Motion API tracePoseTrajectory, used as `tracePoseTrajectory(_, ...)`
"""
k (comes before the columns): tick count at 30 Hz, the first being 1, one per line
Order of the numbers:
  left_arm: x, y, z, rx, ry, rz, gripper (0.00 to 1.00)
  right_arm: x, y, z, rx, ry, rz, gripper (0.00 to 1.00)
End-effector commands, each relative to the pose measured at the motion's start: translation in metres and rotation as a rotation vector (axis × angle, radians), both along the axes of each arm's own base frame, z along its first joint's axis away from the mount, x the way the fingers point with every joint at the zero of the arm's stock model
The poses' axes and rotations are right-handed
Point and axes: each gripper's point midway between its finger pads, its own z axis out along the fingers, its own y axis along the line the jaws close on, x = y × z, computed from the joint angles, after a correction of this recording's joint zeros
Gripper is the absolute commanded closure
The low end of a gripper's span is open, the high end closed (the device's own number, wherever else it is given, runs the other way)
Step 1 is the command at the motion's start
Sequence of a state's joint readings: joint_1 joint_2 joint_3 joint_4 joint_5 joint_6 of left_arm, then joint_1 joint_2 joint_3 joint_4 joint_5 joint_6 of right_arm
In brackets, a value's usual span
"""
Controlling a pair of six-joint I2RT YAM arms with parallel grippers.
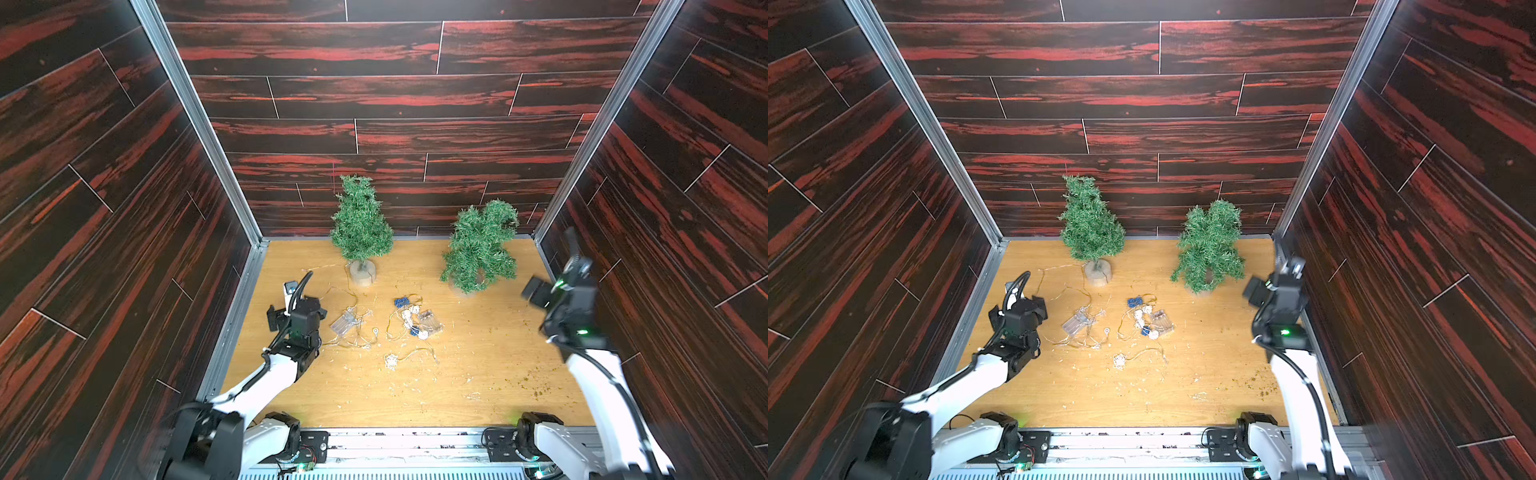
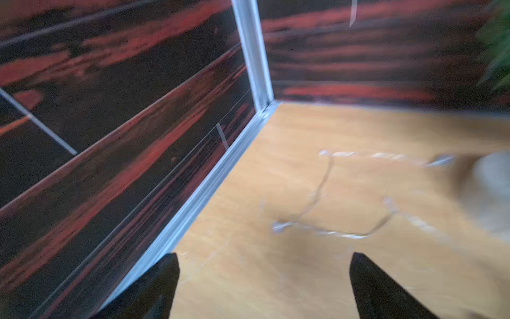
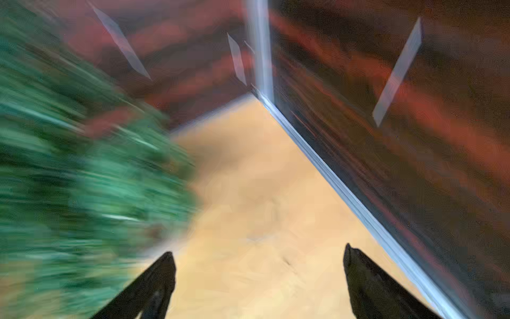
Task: Remove string lights from the small christmas tree
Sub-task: Reset both arms
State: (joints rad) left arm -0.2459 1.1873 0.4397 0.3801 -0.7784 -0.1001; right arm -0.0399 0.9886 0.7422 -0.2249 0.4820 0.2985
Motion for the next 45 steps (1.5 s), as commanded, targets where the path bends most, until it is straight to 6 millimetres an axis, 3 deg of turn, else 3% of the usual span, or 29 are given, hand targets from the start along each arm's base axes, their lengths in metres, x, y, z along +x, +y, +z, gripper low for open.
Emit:
tracePoseTrajectory(1,-0.002,0.019,0.002,0.021,-0.054,0.057,0.00,0.002,-0.026,-0.002,-0.084,-0.139,-0.141,0.01)
tracePoseTrajectory(5,-0.004,0.036,-0.020,-0.023,-0.043,0.079,0.00,0.007,-0.017,-0.030,-0.189,-0.257,-0.041,0.02)
tracePoseTrajectory(9,0.004,0.043,-0.024,-0.069,-0.032,0.074,0.00,0.007,-0.004,-0.031,-0.218,-0.461,0.039,0.04)
tracePoseTrajectory(12,0.015,0.047,-0.023,-0.100,-0.073,0.065,0.00,0.023,0.003,-0.057,-0.241,-0.369,0.086,0.04)
tracePoseTrajectory(15,0.028,0.049,-0.028,-0.185,-0.101,0.053,0.00,0.035,0.006,-0.063,-0.272,-0.308,0.099,0.03)
tracePoseTrajectory(19,0.048,0.033,-0.047,-0.200,-0.130,-0.079,0.00,0.040,0.009,-0.065,-0.261,-0.289,0.126,0.04)
tracePoseTrajectory(27,0.047,0.033,-0.052,-0.204,-0.095,-0.077,0.00,0.049,0.036,-0.072,-0.248,-0.265,0.303,0.08)
tracePoseTrajectory(30,0.047,0.032,-0.053,-0.207,-0.081,-0.082,0.00,0.054,0.050,-0.076,-0.240,-0.248,0.392,0.01)
tracePoseTrajectory(33,0.047,0.031,-0.053,-0.207,-0.082,-0.084,0.00,0.042,0.057,-0.068,-0.250,-0.309,0.432,0.01)
tracePoseTrajectory(41,0.047,0.031,-0.053,-0.206,-0.081,-0.084,0.00,0.010,0.054,-0.051,-0.252,-0.465,0.382,0.01)
tracePoseTrajectory(45,0.047,0.031,-0.053,-0.205,-0.082,-0.084,0.00,0.005,0.070,-0.048,-0.222,-0.520,0.464,0.01)
